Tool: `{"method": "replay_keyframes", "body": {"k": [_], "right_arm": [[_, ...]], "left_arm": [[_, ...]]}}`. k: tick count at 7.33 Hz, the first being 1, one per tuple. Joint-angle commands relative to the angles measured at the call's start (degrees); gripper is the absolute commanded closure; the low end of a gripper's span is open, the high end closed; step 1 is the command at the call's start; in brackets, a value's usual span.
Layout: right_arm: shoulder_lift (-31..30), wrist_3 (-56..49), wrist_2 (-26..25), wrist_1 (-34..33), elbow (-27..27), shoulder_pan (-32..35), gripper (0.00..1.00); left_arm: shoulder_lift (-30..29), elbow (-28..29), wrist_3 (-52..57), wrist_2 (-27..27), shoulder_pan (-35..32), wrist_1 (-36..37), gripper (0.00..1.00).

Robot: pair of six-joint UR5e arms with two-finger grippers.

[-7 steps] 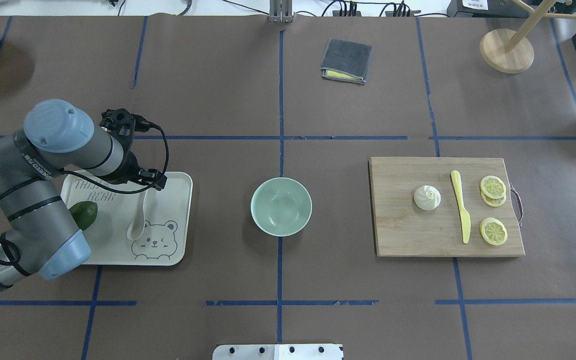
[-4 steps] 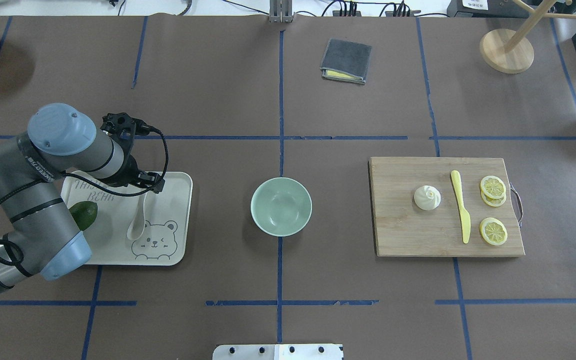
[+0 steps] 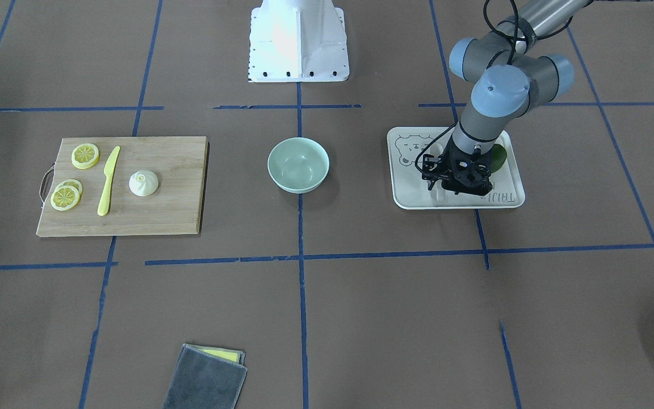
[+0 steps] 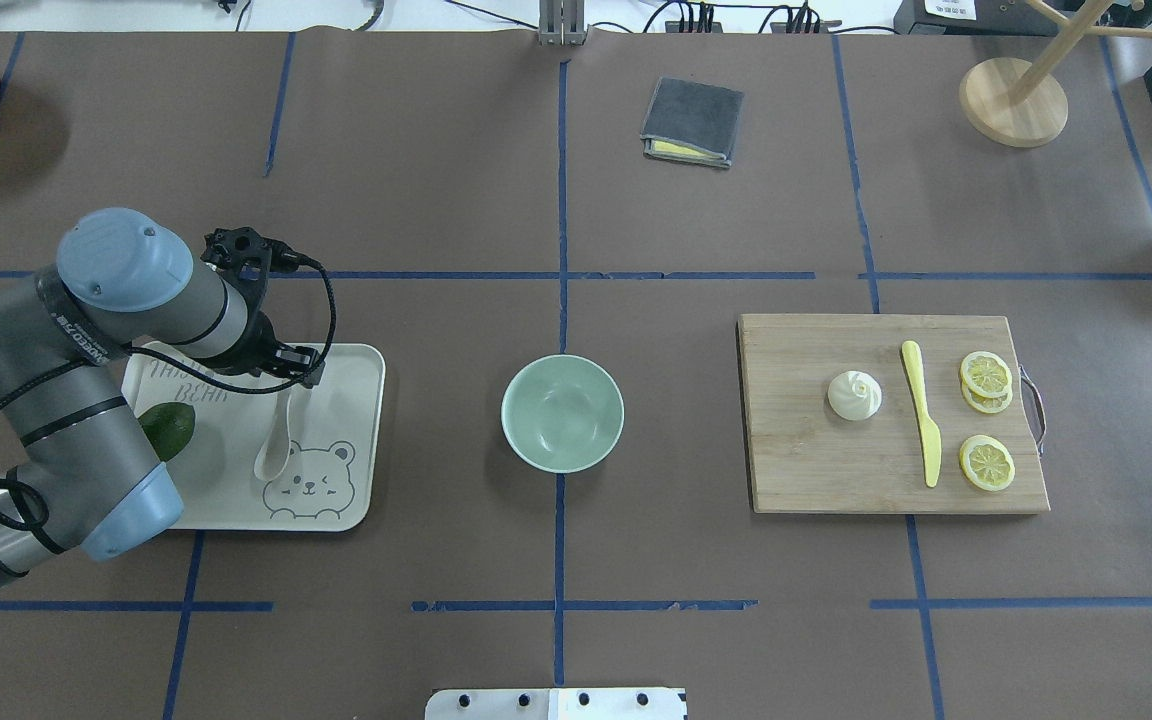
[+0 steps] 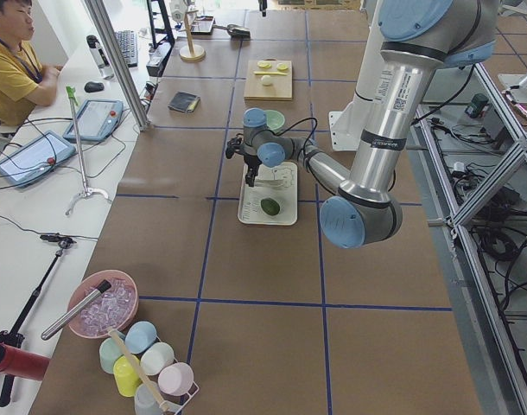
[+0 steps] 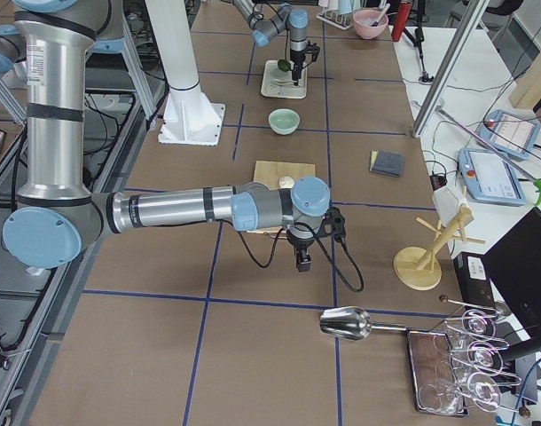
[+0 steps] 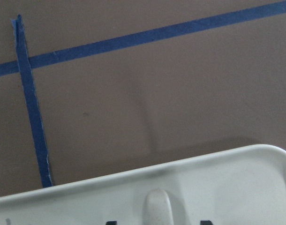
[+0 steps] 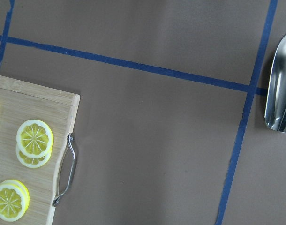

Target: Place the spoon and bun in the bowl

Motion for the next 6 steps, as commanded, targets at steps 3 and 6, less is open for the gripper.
{"method": "replay_keyframes", "body": {"k": [3,6], "right_arm": [[0.0,0.0,0.0,0.0,-0.1,-0.2,0.0],[0.4,0.0,0.0,0.0,-0.8,-0.2,0.0]], "left_arm": [[-0.1,0.8,0.0,-1.7,0.2,0.0,0.4],[-0.1,0.7,0.0,-1.7,0.8,0.0,0.81]]}}
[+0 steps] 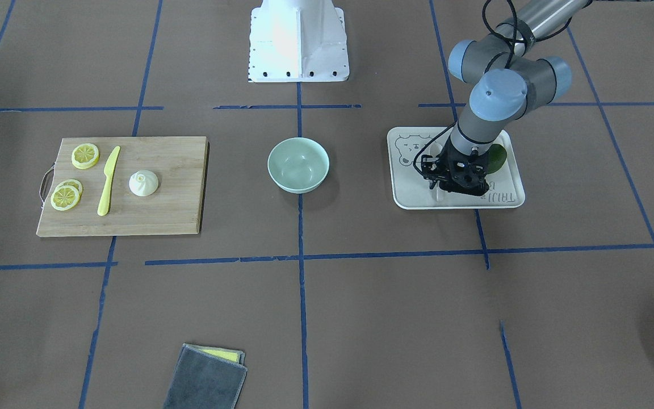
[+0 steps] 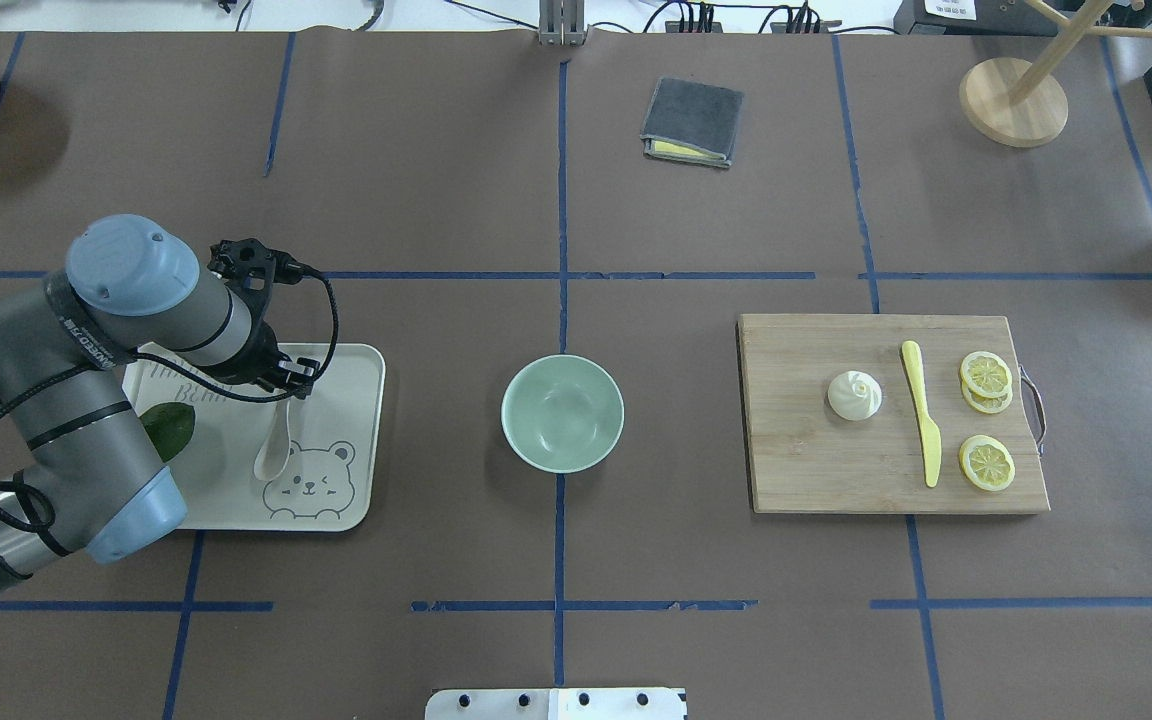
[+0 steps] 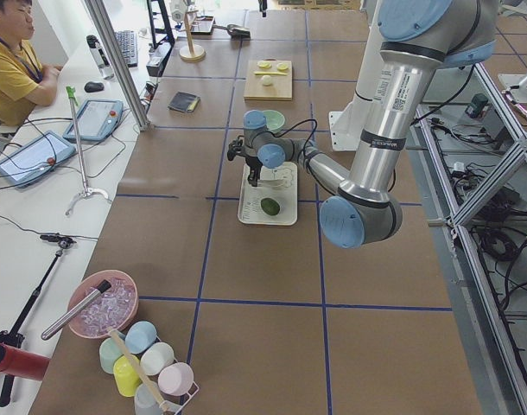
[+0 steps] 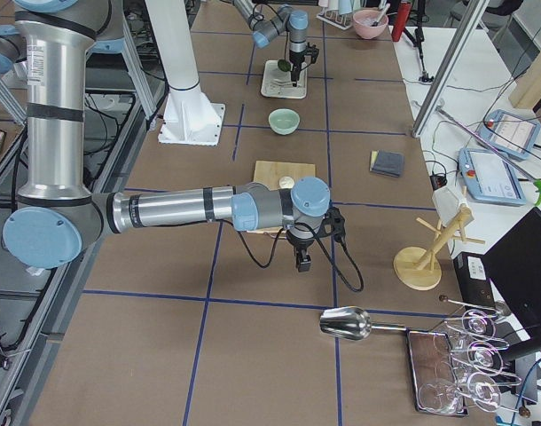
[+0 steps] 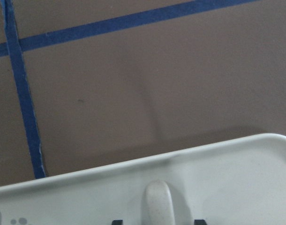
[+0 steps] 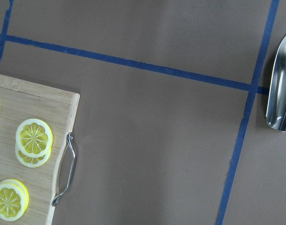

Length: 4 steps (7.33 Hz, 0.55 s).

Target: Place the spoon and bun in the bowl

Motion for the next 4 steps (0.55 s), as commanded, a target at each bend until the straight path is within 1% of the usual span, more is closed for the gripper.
{"method": "replay_keyframes", "body": {"k": [1,2,3,4], "right_arm": [[0.3,0.0,0.0,0.0,-0.5,0.0,0.0],[0.6,0.0,-0.1,0.0,-0.7,0.0,0.0],[0.6,0.0,0.0,0.0,-0.8,0.0,0.0],[0.6,0.1,0.0,0.0,-0.6,0.0,0.0]], "left_arm": [[0.0,-0.2,0.0,0.0,0.3,0.0,0.97],[-0.1,-1.4,-0.5,-0.3,0.3,0.2,1.0],[-0.4,-2.3,-0.9,-3.2,0.3,0.3,1.0],[-1.8,-3.9,-4.0,-3.6,0.3,0.4,1.0]]}}
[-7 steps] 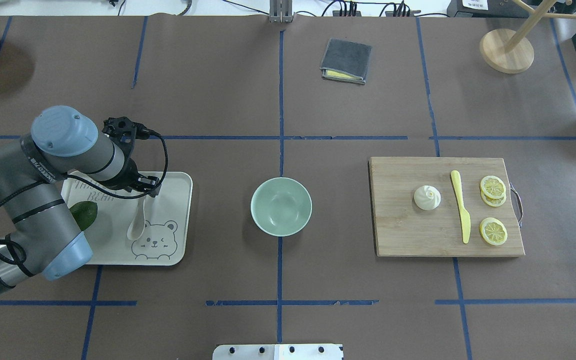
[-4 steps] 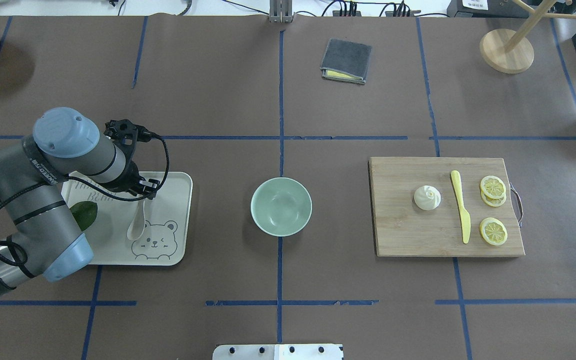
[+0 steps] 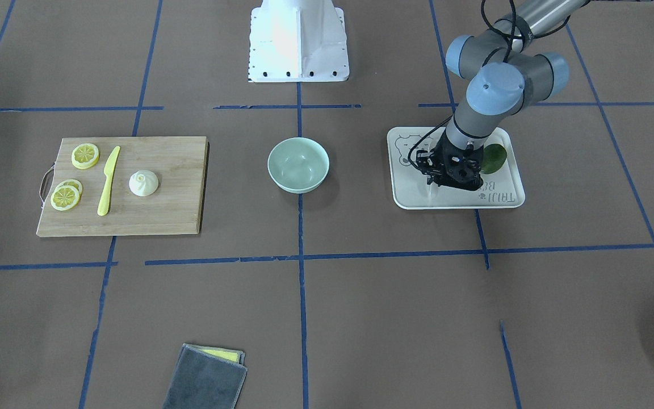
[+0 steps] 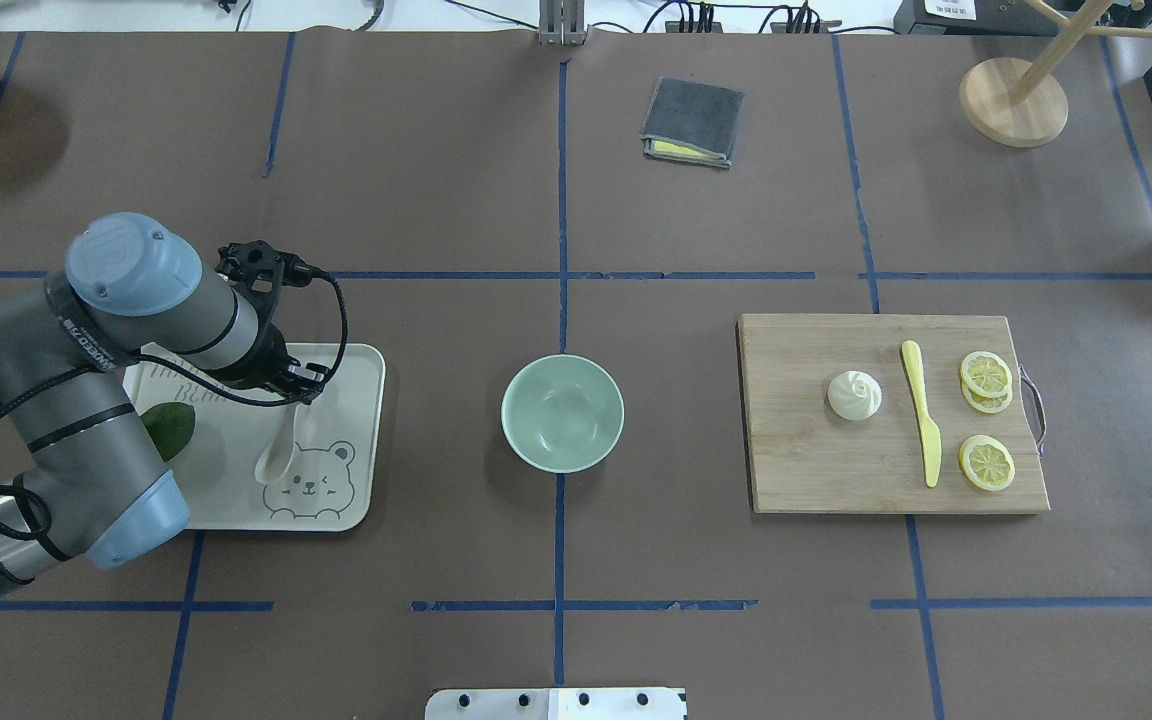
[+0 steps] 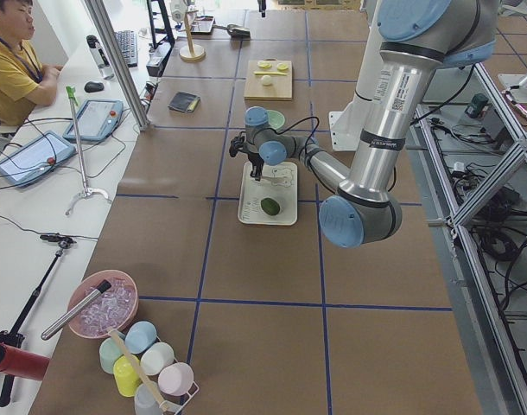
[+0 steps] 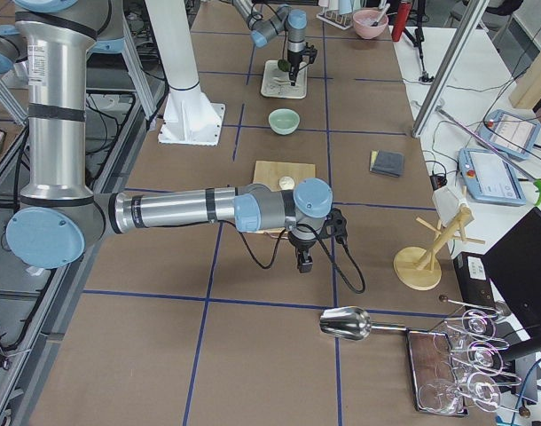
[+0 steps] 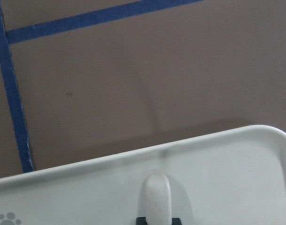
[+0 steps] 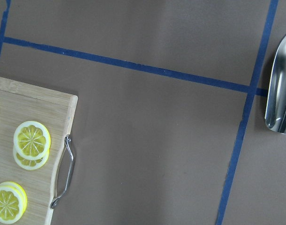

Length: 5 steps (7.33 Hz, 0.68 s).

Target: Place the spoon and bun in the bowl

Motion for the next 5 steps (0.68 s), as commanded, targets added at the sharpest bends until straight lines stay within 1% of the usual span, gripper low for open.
{"method": "replay_keyframes", "body": {"k": [1,2,3,4,5], "right_arm": [[0.1,0.1,0.6,0.0,0.1,0.0,0.0],[0.2,0.1,1.4,0.1,0.1,0.0,0.0],[0.5,0.1,2.7,0.1,0.1,0.0,0.0],[0.5,0.0,3.0,0.1,0.1,0.0,0.0],[0.5,0.0,3.1,0.1,0.1,0.0,0.0]], "left_arm": [[-6.2,-1.7,-6.9,-1.1,0.2,0.2,1.0],[-10.1,-1.1,-10.2,-0.9,0.6,0.0,1.0],[-14.9,-1.0,-15.9,3.4,1.3,-0.2,1.0],[-17.3,-0.4,-20.9,10.8,5.1,-1.5,1.0],[-18.2,1.9,-22.1,19.9,9.7,-7.8,1.0]]}}
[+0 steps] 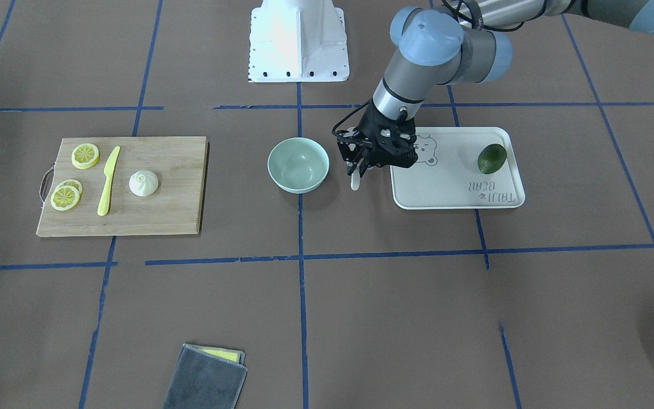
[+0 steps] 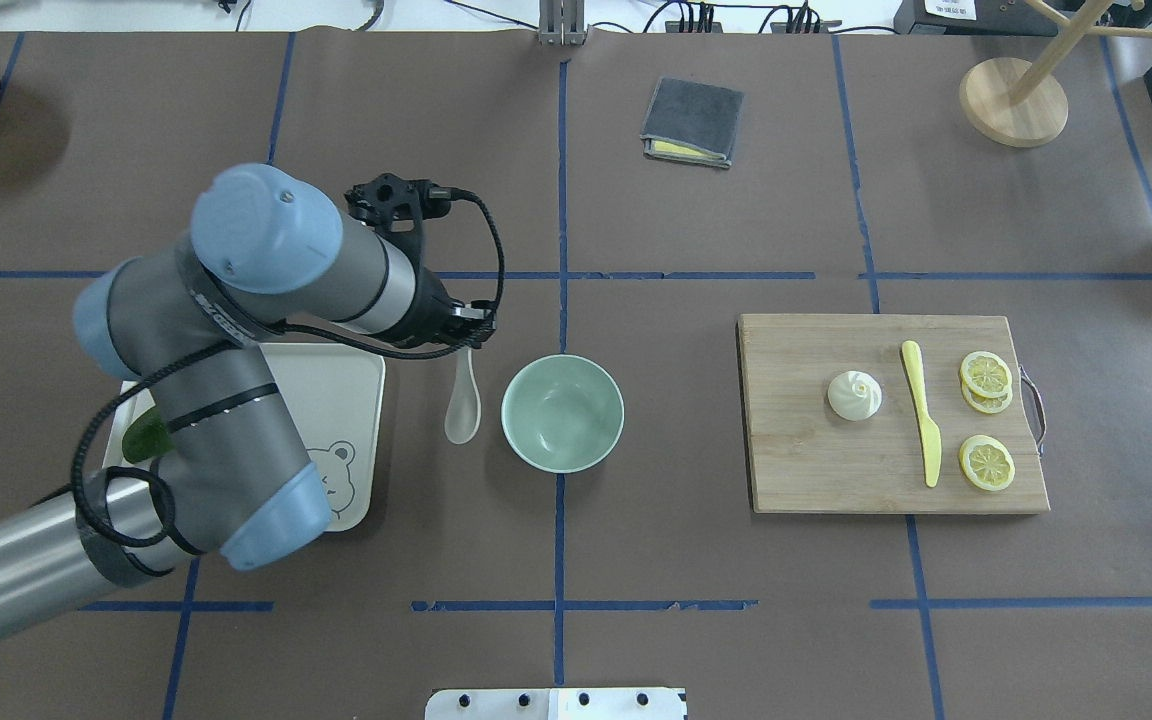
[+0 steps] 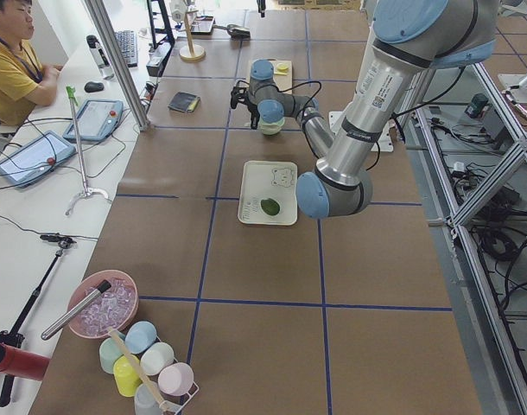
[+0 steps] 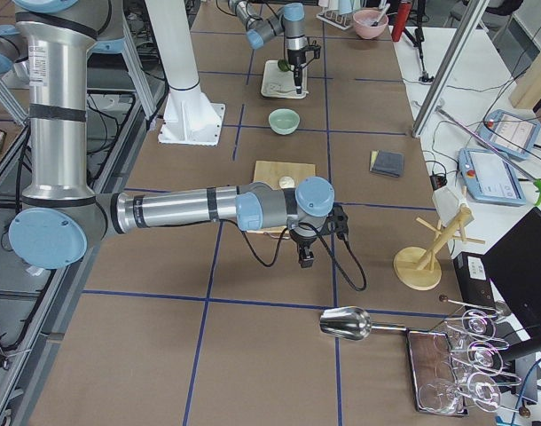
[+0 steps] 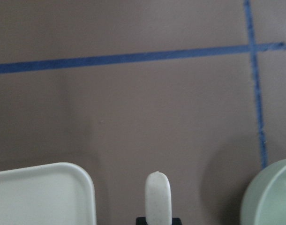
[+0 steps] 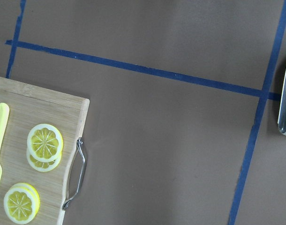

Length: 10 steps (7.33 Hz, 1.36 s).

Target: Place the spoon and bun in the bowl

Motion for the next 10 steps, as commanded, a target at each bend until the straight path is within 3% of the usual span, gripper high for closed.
{"method": "replay_keyframes", "body": {"k": [1,3,6,7,9,10], "right_arm": [[0.0,0.1,0.4,0.7,0.1,0.0,0.0],[0.0,0.1,1.7,1.5,-0.2,0.0,0.0],[0.0,0.0,1.6,1.7,0.3,0.0,0.0],[2.0,0.5,1.6,1.6,0.0,-0.3,0.0],[6.2,9.2,1.4,1.8,0.4,-5.0,0.0],[8.2,16.4,0.9,5.3,0.4,-8.7,0.0]], "left_arm": [[-3.1,4.8,-3.4,12.7,6.1,-10.1,1.0],[-5.6,8.2,-3.4,13.0,6.9,-11.4,1.0],[-4.9,8.3,-3.5,15.3,8.4,-11.2,0.27],[-4.6,7.6,-3.2,15.5,8.3,-11.0,0.16],[-0.9,3.8,2.6,14.8,4.7,-10.7,0.17],[0.7,2.9,9.9,13.0,2.0,-9.2,0.17]]}}
